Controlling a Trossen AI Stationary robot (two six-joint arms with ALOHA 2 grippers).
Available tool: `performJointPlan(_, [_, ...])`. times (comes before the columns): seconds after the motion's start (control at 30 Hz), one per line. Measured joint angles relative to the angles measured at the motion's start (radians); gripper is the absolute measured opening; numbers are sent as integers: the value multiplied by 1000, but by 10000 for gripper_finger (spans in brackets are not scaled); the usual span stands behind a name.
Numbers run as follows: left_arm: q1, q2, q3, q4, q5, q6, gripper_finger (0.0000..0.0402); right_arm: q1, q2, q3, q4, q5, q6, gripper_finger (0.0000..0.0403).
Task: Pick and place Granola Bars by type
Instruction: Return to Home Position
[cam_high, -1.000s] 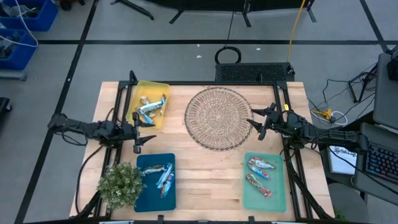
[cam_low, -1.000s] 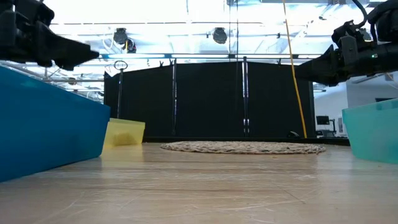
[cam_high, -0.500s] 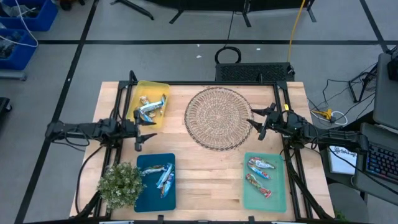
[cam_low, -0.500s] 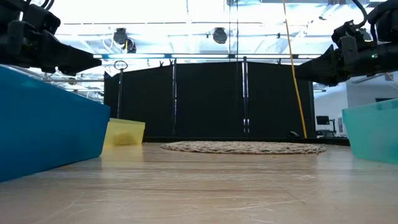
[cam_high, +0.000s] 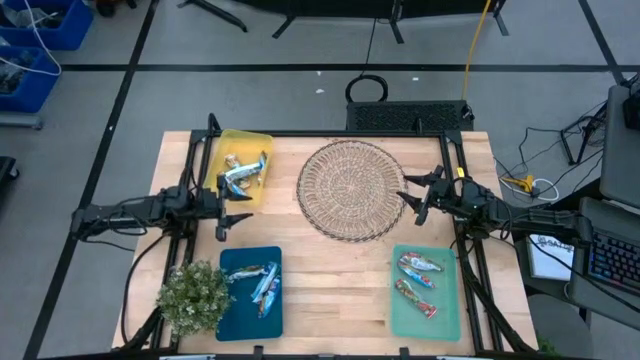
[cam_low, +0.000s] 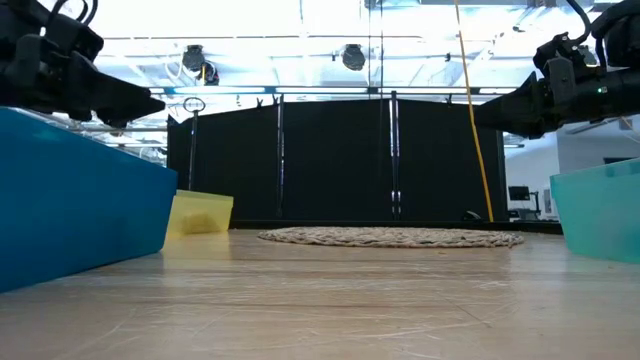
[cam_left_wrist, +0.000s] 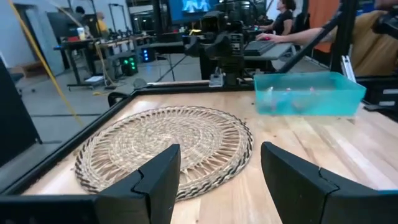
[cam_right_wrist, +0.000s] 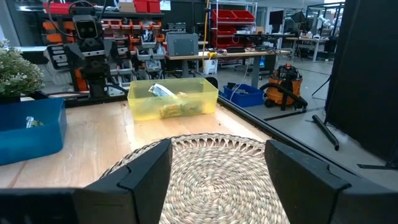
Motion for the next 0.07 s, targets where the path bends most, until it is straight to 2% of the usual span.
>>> performJointPlan(0.07, [9,1,0,0,8,-19,225,0,0,0,0,0,0,247])
